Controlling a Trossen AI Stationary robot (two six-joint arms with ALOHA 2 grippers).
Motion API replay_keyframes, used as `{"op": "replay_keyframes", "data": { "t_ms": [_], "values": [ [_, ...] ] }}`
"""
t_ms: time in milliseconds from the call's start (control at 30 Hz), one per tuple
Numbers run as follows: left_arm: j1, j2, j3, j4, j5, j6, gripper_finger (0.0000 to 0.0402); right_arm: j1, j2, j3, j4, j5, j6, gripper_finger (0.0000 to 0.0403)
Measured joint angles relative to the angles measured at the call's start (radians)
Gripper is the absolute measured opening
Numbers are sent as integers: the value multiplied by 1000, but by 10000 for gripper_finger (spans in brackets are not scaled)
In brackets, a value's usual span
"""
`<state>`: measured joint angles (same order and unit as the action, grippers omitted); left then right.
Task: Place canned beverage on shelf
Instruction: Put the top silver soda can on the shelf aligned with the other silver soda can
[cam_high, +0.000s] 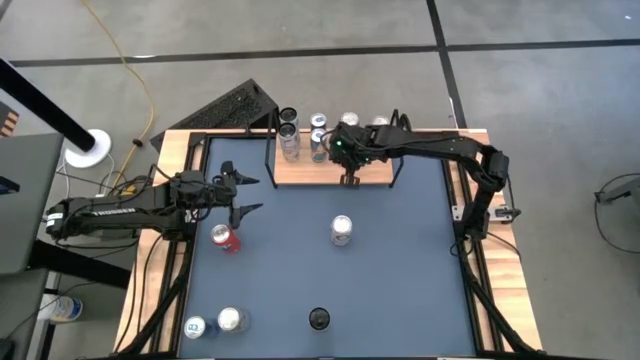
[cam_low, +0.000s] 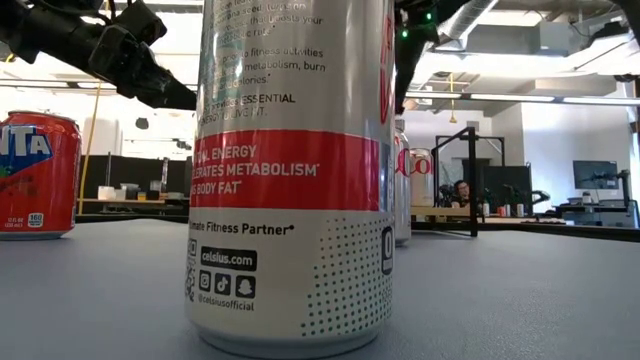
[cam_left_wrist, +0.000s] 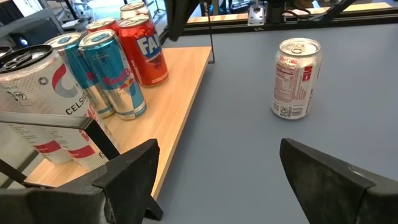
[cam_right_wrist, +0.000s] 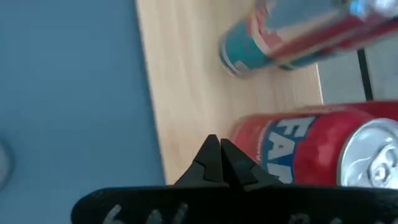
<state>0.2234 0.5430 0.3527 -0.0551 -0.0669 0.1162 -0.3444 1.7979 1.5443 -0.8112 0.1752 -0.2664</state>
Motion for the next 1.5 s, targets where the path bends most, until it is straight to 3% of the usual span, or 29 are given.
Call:
{"op": "replay_keyframes", "data": {
  "t_ms": [267, 533, 733, 933, 1033, 1233, 1500],
  "values": [
    [0, 0, 0, -15, 0, -2, 322, 140, -73, 121, -269, -3, 87, 0],
    [0, 0, 0, -23, 0, -6, 322, 338, -269, 98, -470, -21, 315, 0],
    [0, 0, 0, -18, 9, -17, 322, 537, -424, -51, -371, -17, 466, 0],
    [0, 0, 0, 14, 54, -28, 322, 683, -498, -274, -43, 68, 413, 0],
    [0, 0, 0, 26, 63, -36, 322, 689, -491, -333, 62, 93, 349, 0],
    [0, 0, 0, 25, 62, -39, 322, 567, -407, -341, 174, 84, 273, 24],
    [0, 0, 0, 9, 61, -32, 322, 404, -302, -340, 229, -46, 294, 168]
  ]
}}
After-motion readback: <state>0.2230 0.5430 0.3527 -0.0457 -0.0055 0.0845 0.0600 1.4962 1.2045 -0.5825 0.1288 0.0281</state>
